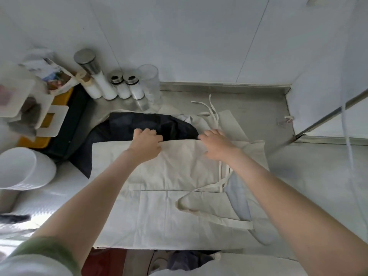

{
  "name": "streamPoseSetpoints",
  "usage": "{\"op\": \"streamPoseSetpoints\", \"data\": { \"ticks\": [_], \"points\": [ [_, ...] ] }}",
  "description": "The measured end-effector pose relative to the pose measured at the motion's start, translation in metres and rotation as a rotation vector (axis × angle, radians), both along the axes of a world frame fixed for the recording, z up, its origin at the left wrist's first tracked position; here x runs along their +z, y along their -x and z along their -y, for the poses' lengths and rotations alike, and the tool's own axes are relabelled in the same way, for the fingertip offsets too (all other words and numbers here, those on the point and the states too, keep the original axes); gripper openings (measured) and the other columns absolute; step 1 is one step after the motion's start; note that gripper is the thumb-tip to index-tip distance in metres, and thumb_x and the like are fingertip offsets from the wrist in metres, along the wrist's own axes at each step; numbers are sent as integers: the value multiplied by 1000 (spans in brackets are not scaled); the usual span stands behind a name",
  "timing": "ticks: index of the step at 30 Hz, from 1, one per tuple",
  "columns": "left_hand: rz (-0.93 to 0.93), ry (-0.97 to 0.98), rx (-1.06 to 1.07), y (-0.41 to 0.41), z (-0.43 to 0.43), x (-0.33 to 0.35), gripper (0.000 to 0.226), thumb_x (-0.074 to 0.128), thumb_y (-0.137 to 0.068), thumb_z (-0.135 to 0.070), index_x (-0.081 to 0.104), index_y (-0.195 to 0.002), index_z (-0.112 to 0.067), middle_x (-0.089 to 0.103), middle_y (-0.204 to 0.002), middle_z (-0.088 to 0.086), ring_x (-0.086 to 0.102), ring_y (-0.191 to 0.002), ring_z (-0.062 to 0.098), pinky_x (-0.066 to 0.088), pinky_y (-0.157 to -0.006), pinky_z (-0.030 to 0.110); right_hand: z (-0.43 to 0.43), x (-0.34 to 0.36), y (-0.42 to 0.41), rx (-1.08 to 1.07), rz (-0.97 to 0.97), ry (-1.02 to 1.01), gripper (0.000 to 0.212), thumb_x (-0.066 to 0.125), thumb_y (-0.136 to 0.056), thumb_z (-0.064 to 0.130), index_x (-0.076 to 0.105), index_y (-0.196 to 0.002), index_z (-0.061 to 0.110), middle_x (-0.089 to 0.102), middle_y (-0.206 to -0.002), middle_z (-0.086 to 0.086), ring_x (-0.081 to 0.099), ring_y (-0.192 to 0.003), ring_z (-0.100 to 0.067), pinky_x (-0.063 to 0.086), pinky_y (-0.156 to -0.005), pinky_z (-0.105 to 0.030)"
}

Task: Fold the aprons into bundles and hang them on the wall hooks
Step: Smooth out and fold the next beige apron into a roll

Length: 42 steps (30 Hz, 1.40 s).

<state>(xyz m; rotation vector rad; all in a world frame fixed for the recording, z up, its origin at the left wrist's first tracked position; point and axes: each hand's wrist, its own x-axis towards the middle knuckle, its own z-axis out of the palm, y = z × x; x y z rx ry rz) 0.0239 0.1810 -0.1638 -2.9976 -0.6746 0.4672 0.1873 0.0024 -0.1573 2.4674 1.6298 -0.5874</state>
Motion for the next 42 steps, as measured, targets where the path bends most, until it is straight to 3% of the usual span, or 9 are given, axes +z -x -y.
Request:
{"op": "streamPoseSetpoints", "data": {
  "ticks": [4,8,13,16,22,27,36,38,42],
  "points": [
    [68,150,-26,4,-1,10,15,41,-97,-21,47,-110,-16,53,-87,0,52,-84,24,31,-66,29,8,5,-3,-74,-13,73,31,52,-87,13,51,-118,10,48,-123,-6,47,-119,-26,42,-86,-33],
    [50,180,-20,6,-4,18,19,40,-98,-23,46,-115,-18,56,-80,0,57,-80,25,37,-60,31,24,9,-13,-179,-24,186,27,44,-85,5,48,-110,13,57,-117,-9,58,-105,-30,41,-70,-30],
    [-130,210,-52,14,-4,29,30,54,-89,-39,51,-115,-25,61,-94,-7,58,-92,18,39,-64,28,39,10,-16,-212,67,112,36,41,-85,-2,55,-112,16,60,-116,-10,60,-106,-32,44,-74,-29],
    [-220,171,-58,23,-8,28,28,46,-92,-25,60,-116,-23,63,-99,-4,58,-94,18,41,-65,29,47,9,-13,-185,102,50,41,42,-82,-2,59,-114,15,58,-117,-9,56,-112,-30,48,-88,-34],
    [144,-32,54,22,-1,43,34,42,-93,-8,56,-119,-25,61,-102,1,57,-95,22,37,-62,31,56,27,-11,-329,226,-259,36,45,-82,-7,56,-114,5,53,-116,-14,48,-114,-31,39,-90,-37],
    [271,-139,-105,39,11,48,30,47,-90,-10,62,-115,-16,64,-82,4,57,-77,26,35,-66,31,80,37,-5,-250,301,-342,32,50,-80,-5,55,-111,2,54,-118,-16,51,-109,-34,36,-93,-36],
    [-232,-30,-291,100,19,38,59,37,-96,-16,25,-146,-44,57,-120,-7,54,-104,16,44,-70,29,113,46,40,17,61,-35,59,47,-90,11,28,-145,23,44,-140,2,40,-129,-18,23,-103,-22],
    [-430,137,-196,107,17,35,67,47,-91,-21,22,-148,-46,54,-129,-6,54,-109,17,50,-83,31,115,47,47,52,7,13,64,49,-93,19,20,-149,27,41,-141,4,40,-128,-18,24,-103,-23],
    [-715,458,229,115,30,38,78,54,-79,-74,38,-144,-33,50,-139,-3,54,-119,21,45,-101,34,119,38,59,113,-44,55,69,53,-91,25,17,-149,33,47,-132,5,46,-121,-21,32,-98,-27]
  ]
}}
